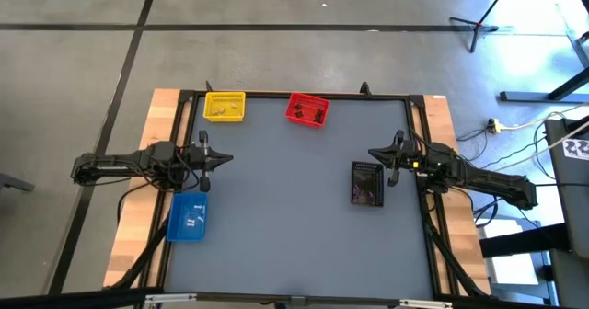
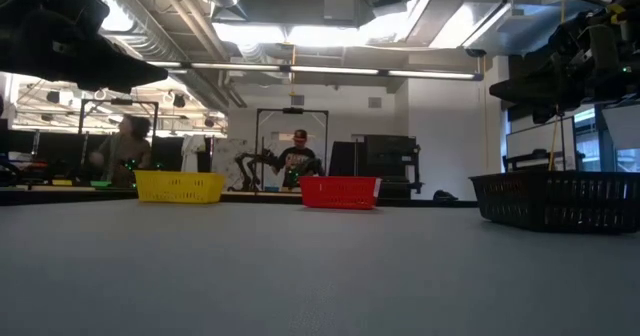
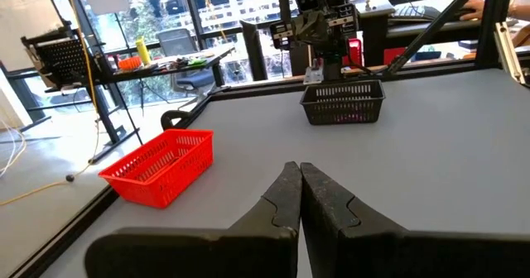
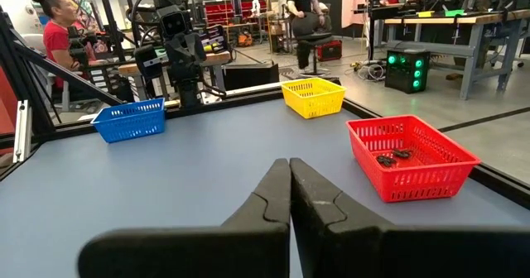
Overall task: Sort Halloween decoration
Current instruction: Return to Home Position
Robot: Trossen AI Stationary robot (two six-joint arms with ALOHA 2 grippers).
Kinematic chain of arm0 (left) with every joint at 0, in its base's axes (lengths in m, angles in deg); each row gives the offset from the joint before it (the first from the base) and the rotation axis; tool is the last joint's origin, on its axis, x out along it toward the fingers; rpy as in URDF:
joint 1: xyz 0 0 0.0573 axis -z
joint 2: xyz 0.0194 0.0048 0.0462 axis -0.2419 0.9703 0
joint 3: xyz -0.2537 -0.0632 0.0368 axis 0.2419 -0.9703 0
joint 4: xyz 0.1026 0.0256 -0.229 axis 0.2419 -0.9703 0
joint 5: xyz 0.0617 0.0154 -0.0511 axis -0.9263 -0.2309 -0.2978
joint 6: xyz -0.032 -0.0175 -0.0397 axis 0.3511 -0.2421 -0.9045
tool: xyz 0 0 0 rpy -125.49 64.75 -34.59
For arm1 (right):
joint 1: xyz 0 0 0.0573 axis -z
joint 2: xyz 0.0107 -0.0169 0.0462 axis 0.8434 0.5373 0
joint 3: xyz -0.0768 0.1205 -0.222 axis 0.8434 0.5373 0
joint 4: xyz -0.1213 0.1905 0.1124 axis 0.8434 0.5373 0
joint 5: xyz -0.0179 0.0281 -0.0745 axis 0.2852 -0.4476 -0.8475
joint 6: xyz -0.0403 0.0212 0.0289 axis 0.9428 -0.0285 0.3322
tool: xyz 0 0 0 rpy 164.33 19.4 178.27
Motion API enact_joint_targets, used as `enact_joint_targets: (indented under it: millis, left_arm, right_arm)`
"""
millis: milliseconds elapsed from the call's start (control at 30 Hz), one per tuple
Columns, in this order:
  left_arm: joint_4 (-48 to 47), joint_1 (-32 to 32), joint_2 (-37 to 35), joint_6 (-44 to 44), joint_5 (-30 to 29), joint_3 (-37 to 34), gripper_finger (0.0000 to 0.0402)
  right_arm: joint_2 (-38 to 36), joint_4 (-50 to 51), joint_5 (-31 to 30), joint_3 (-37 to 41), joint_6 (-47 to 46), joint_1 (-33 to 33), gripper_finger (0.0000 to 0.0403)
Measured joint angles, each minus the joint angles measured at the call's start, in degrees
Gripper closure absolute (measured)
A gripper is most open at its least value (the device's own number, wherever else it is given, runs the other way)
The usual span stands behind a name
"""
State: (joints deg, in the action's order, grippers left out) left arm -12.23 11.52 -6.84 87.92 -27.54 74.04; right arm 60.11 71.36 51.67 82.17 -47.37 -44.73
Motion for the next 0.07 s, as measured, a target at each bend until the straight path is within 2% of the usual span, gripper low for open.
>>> enact_joint_targets:
  millis: [67]
  left_arm:
    - [0.00, 0.00, 0.00, 0.00, 0.00, 0.00, 0.0401]
  right_arm:
    - [0.00, 0.01, 0.00, 0.00, 0.00, -0.01, 0.0403]
